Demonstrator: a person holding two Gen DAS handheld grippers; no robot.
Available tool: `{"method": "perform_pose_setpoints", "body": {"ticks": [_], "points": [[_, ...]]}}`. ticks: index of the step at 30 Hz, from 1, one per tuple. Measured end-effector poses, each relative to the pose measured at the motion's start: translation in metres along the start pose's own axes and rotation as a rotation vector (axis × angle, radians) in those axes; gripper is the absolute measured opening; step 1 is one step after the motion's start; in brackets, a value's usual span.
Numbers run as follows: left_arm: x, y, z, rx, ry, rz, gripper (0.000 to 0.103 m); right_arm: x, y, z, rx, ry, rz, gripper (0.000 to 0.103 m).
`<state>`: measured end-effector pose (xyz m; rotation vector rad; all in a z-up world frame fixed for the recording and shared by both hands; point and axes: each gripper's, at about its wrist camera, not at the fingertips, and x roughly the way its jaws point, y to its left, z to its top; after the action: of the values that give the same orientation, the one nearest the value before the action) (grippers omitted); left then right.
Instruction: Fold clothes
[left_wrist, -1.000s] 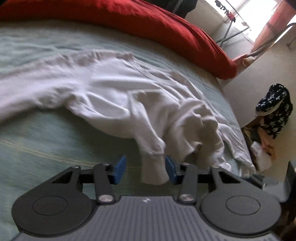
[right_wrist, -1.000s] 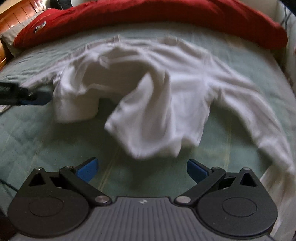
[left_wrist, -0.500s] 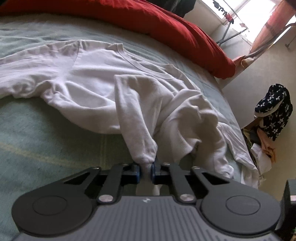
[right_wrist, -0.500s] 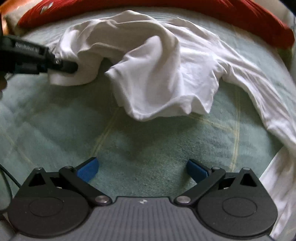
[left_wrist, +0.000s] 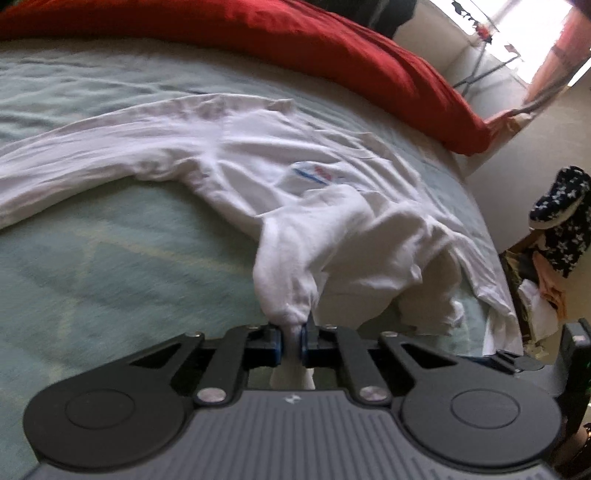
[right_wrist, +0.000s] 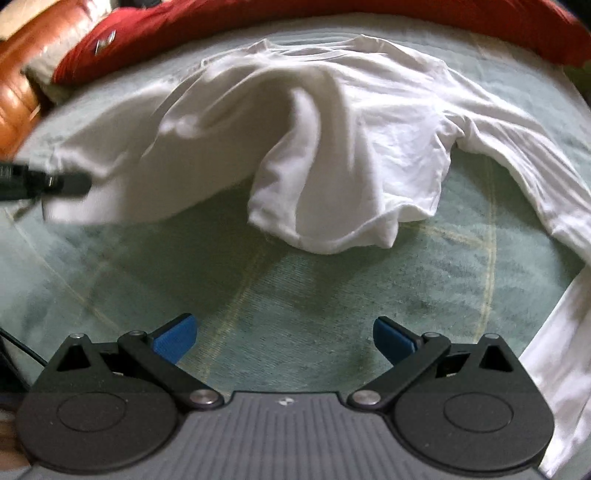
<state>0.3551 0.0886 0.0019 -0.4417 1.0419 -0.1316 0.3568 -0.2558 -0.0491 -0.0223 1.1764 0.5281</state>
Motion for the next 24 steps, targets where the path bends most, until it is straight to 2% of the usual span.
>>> {"method": "perform_pose_setpoints", "body": {"ticks": [6,11,13,17,20,23,24], "points": [[-0.023,0.03,-0.008,-0.031,0.013,0.135,0.007,-0.007,-0.012,0.002,0.075,-0.004,0.046,0.103],[-0.022,0.055,-0.002,-0.077,0.01,0.22,0.007,-0.005,-0.038,0.001,0.21,-0.035,0.126,0.103],[-0.013,0.057,0.002,-0.078,0.018,0.225,0.007,-0.005,-0.048,-0.003,0.255,-0.065,0.159,0.103],[-0.002,0.056,0.006,-0.066,0.022,0.223,0.007,0.009,-0.075,0.012,0.286,-0.105,0.23,0.103],[0.002,0.055,0.007,-0.057,0.029,0.226,0.007,0.023,-0.08,0.03,0.288,-0.137,0.298,0.103],[0.004,0.056,0.008,-0.056,0.042,0.234,0.007,0.033,-0.076,0.047,0.253,-0.126,0.442,0.103],[0.004,0.056,0.008,-0.055,0.045,0.235,0.007,0.037,-0.074,0.049,0.238,-0.123,0.463,0.103]]}}
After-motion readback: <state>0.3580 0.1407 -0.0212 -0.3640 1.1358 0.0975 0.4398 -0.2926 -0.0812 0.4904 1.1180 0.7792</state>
